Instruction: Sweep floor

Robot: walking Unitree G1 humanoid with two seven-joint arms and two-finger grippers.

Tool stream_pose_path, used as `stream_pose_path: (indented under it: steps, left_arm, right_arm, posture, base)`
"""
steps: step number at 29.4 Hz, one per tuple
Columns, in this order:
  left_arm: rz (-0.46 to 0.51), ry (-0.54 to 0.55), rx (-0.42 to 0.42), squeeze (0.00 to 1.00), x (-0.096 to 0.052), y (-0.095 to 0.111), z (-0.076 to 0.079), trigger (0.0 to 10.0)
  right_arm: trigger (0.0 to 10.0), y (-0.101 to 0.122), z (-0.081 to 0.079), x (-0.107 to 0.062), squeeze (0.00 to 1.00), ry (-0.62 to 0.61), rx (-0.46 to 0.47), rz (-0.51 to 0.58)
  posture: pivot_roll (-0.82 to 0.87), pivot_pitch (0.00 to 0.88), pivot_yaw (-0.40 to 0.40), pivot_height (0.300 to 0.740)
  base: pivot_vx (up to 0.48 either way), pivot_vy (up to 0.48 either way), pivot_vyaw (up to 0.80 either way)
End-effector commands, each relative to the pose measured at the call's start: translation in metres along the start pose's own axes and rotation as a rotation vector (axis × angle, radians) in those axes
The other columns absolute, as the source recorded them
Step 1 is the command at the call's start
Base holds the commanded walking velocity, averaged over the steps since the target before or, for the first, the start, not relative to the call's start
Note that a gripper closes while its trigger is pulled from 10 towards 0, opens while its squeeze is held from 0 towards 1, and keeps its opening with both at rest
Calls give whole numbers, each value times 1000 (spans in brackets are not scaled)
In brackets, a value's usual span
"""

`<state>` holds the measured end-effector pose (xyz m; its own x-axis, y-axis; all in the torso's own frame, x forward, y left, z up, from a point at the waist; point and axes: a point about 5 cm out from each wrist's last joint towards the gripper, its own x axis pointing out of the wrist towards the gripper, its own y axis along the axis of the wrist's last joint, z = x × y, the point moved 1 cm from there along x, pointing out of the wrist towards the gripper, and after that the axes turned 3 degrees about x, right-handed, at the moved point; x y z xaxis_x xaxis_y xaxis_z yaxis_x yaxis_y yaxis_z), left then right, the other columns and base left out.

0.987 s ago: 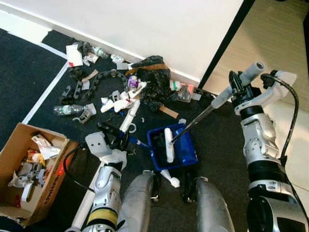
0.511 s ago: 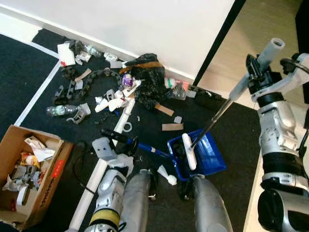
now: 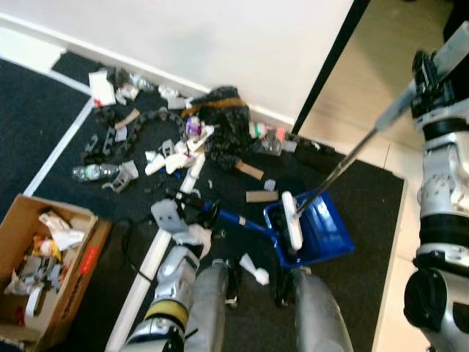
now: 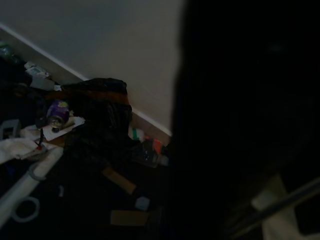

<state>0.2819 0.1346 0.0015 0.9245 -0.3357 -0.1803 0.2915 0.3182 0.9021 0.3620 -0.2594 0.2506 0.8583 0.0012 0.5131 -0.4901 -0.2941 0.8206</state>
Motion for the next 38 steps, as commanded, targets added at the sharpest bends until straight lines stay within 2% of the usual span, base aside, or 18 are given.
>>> stream_pose_path:
  steps: [1,5,12,14,17,22,26,27,28,29,31,38]
  left_arm:
    - [-69,-14,9,0,-6,-16,2,10000]
    - [-71,18,27,0,-6,-14,-5,10000]
    - [-25,61,56,0,-4,4,-20,10000]
    - [-3,78,75,0,-2,13,-27,10000]
    - [18,93,88,0,-1,20,-32,10000]
    - [72,123,120,0,0,40,-43,10000]
    - [92,135,123,0,1,48,-47,10000]
    - [84,142,136,0,1,51,-50,10000]
    - [84,142,136,0,1,51,-50,10000]
    - [68,154,150,0,0,51,-54,10000]
    - [59,164,159,0,-2,52,-58,10000]
    - [27,189,205,0,-11,53,-71,10000]
  right_arm:
    - [10000,16,5,2,0,-8,-32,71]
    - [10000,20,8,3,0,-16,-101,71]
    - [10000,18,10,1,0,-9,-222,35]
    - [10000,14,13,-1,0,-17,-289,6]
    - [10000,12,17,-4,0,-33,-305,-7]
    - [10000,-10,25,-14,0,-61,-377,-124]
    - [10000,-24,28,-21,0,-74,-377,-180]
    - [10000,-41,29,-30,0,-81,-367,-250]
    - [10000,-41,29,-30,0,-81,-367,-250]
    - [10000,-53,30,-37,0,-95,-367,-302]
    - [10000,-62,31,-43,0,-107,-358,-339]
    - [10000,-79,27,-54,0,-105,-338,-387]
  posture:
    - [76,166,-37,740]
    - [79,149,-31,740]
    - [92,131,-29,740]
    - [96,128,-28,740]
    - [99,126,-27,740]
    - [101,124,-27,740]
    - [105,122,-28,740]
    - [105,119,-27,740]
    - [105,119,-27,740]
    - [107,113,-26,740]
    - [107,113,-26,740]
    - [110,104,-24,740]
  base:
    - [0,0,0]
    - [0,0,0]
    - [0,0,0]
    - [0,0,0]
    - [0,0,0]
    - [0,0,0]
    - [0,0,0]
    - [0,0,0]
    - [0,0,0]
    - [0,0,0]
    - [0,0,0]
    - [0,0,0]
